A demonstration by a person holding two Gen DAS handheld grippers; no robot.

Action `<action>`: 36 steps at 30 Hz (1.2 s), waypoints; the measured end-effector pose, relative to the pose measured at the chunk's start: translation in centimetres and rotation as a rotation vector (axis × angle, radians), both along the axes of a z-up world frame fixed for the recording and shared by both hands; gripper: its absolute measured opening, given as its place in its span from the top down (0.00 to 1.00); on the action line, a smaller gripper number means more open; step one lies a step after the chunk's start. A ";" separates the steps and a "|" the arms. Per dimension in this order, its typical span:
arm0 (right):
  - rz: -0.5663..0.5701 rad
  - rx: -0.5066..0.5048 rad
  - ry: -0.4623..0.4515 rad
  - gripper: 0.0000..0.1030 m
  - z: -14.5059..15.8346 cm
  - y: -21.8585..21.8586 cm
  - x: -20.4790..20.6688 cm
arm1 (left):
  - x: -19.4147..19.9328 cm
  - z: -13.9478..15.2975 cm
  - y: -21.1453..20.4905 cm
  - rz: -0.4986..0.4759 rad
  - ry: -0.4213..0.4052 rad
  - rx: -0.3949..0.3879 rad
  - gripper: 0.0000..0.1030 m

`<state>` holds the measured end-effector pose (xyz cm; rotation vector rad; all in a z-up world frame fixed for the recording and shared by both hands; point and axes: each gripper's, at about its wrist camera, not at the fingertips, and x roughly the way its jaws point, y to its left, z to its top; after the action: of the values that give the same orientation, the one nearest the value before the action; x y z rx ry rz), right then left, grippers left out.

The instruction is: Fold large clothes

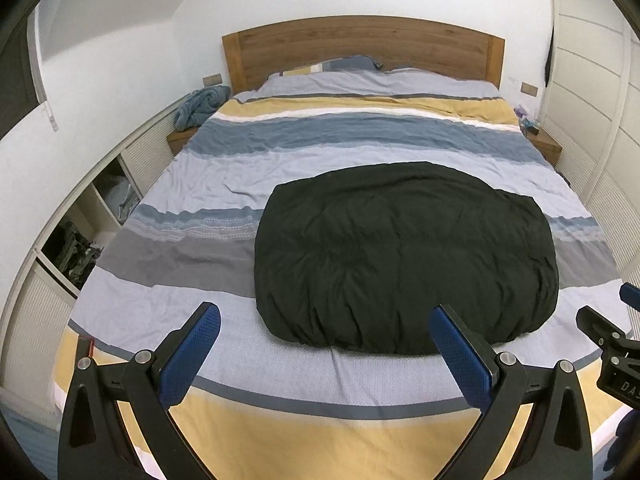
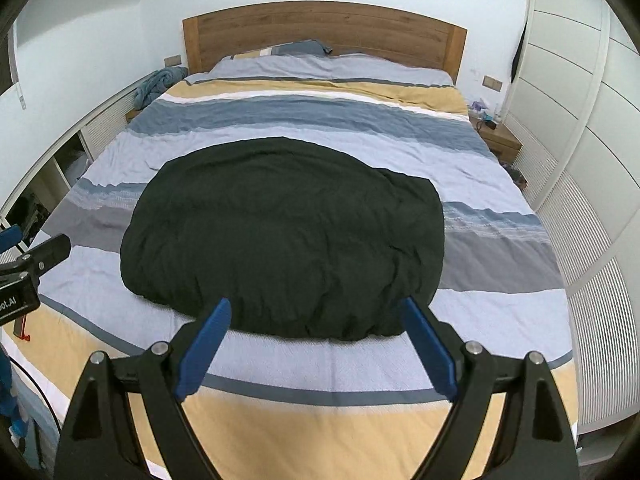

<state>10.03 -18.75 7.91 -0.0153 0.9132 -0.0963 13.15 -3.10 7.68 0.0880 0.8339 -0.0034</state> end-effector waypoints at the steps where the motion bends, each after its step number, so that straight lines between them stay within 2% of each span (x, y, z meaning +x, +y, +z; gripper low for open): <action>1: -0.001 -0.001 0.000 0.15 0.1 -0.1 -0.2 | -0.1 0.1 -0.1 -0.002 0.000 0.003 0.00; 10: -0.012 -0.013 -0.010 0.15 0.8 -0.7 -1.4 | -0.9 0.6 -0.2 -0.006 -0.004 0.001 0.00; 36: -0.035 -0.014 -0.007 0.15 1.1 -1.3 -3.4 | -2.2 -0.5 0.8 -0.008 0.028 -0.007 0.00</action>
<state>6.64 -20.03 9.02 -0.0118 0.9058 -0.1352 10.96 -2.29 7.17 0.0847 0.8611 -0.0148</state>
